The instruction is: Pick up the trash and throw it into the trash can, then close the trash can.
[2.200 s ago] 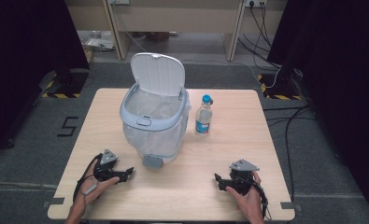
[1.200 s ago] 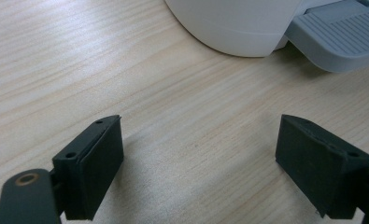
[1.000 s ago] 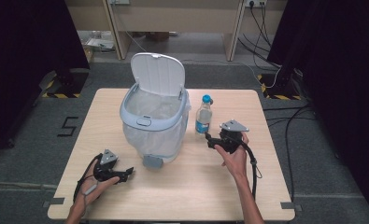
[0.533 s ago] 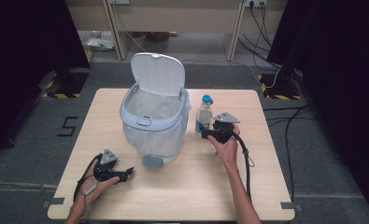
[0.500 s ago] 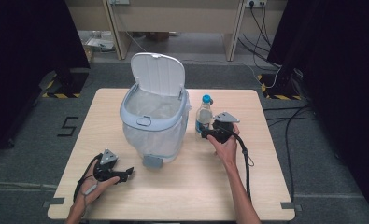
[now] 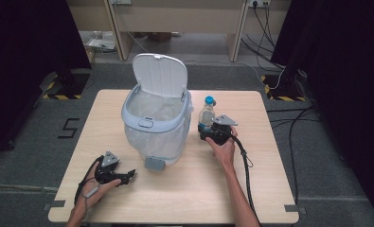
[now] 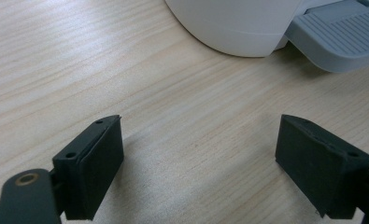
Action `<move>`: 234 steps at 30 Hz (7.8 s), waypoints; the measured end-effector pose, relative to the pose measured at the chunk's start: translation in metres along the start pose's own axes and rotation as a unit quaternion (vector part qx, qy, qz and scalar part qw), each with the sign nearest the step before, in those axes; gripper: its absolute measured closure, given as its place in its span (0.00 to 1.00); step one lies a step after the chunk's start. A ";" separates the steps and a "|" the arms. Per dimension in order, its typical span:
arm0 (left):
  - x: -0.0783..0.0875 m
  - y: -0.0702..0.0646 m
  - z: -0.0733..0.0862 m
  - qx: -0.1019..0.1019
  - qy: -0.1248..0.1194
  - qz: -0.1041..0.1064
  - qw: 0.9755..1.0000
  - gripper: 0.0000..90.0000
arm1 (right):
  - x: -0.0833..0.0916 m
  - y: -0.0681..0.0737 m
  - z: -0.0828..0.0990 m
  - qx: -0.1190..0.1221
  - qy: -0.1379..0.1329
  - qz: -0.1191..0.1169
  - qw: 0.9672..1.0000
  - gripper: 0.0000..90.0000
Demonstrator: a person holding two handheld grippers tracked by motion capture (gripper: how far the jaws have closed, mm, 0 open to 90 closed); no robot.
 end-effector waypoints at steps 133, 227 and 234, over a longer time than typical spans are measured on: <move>0.000 0.000 0.000 0.000 0.001 0.001 1.000 0.16 | 0.090 0.152 -0.209 0.093 -0.037 -0.172 0.980 0.31; 0.001 -0.001 0.001 0.000 0.003 -0.001 1.000 0.16 | 0.100 0.035 -0.178 0.022 -0.066 -0.090 0.994 0.59; 0.001 -0.001 0.001 0.000 0.003 -0.001 1.000 0.16 | 0.089 0.027 -0.183 0.030 -0.062 -0.081 0.994 0.72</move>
Point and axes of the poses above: each handheld gripper's, and its own axes: x roughly backward along the jaws, z roughly out of its underside, y roughly to its left, the point moved 4 cm from there along -x, roughly forward along the jaws, and after that the axes turned 1 degree about x, right-handed, at the moved point
